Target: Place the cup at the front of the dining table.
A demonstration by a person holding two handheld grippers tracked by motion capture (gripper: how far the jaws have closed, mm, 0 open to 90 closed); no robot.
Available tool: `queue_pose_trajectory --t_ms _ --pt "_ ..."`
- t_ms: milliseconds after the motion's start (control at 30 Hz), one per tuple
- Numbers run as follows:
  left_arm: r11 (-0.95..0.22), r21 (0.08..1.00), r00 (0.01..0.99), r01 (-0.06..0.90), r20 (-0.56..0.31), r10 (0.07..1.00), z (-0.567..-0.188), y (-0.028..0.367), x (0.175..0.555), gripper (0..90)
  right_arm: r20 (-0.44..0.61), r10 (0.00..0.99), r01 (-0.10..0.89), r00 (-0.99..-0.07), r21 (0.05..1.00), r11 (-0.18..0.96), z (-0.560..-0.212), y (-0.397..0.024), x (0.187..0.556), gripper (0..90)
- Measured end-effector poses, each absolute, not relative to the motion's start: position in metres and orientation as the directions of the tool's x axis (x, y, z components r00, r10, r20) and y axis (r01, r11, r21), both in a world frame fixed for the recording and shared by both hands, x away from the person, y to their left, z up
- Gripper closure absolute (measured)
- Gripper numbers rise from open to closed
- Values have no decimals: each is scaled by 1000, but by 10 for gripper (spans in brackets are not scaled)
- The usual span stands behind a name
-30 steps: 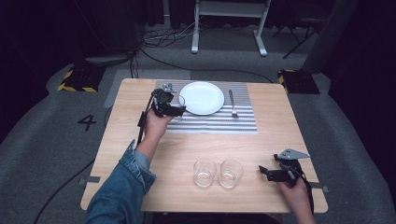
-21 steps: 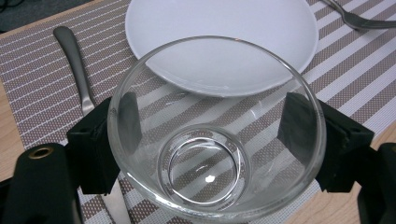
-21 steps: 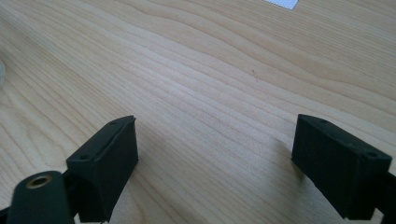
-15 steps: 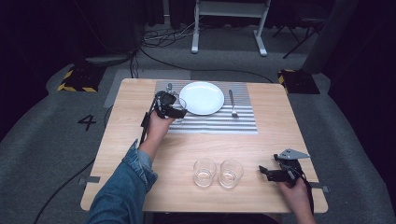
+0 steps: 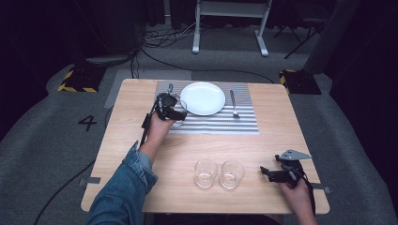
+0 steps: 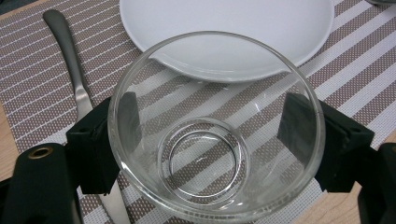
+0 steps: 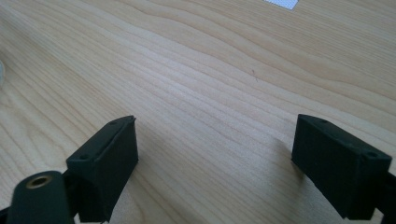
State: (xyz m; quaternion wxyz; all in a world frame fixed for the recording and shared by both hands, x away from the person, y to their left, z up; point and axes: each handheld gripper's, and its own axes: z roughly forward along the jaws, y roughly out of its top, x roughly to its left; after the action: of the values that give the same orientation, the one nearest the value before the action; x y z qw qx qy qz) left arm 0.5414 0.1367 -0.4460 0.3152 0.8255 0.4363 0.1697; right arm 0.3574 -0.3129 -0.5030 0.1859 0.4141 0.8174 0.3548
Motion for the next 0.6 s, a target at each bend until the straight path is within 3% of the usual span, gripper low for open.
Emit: queue_pose_trajectory --t_ms 167,600 --pt "-399 667 552 629 -22 833 -448 144 540 182 -11 808 544 -589 734 406 -503 -313 357 145" --pt "-406 701 546 587 27 837 -442 145 531 167 -10 809 545 -588 734 405 -503 -313 357 145"
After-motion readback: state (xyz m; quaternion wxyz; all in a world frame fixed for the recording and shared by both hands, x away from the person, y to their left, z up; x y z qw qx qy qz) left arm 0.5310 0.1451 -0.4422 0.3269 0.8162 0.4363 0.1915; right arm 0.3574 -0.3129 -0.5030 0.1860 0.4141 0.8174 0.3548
